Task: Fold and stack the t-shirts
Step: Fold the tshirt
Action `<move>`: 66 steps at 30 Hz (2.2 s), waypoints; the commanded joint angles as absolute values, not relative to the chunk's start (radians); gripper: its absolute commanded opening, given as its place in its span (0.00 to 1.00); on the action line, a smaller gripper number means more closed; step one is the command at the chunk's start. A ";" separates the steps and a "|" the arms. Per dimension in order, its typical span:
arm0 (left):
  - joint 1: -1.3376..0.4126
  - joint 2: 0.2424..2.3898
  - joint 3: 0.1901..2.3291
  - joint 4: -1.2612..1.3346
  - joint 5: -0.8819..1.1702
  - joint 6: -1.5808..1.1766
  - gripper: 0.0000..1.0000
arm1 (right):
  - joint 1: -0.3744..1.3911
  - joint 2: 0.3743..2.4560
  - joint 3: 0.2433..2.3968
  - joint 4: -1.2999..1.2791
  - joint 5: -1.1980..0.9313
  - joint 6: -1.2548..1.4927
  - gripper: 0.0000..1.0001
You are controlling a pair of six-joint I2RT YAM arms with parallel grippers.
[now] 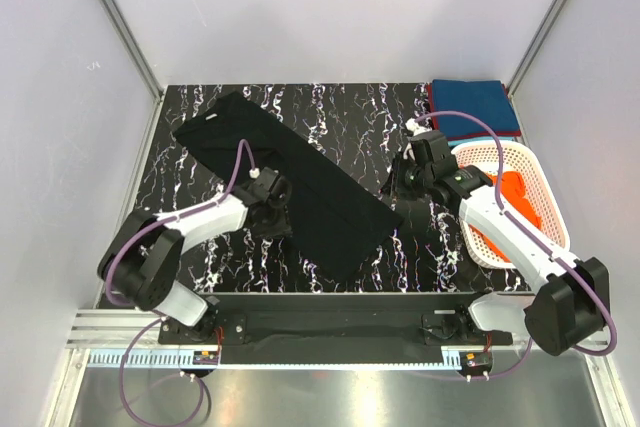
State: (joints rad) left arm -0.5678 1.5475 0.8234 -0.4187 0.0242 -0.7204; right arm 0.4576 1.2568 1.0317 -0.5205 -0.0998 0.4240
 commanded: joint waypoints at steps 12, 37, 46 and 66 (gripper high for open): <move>-0.655 1.273 0.885 -0.528 -0.045 -0.739 0.38 | 0.430 1.477 1.008 -0.607 -0.013 0.552 0.00; -1.025 1.637 0.878 -0.262 0.074 -0.847 0.00 | 0.341 1.753 1.043 -0.658 0.067 0.678 0.00; -1.086 1.667 0.833 -0.284 0.009 -0.903 0.00 | 0.342 1.732 1.006 -0.655 0.095 0.687 0.00; -1.049 1.379 0.778 -0.621 -0.183 -1.013 0.05 | 0.345 1.500 1.115 -0.701 -0.096 0.524 0.34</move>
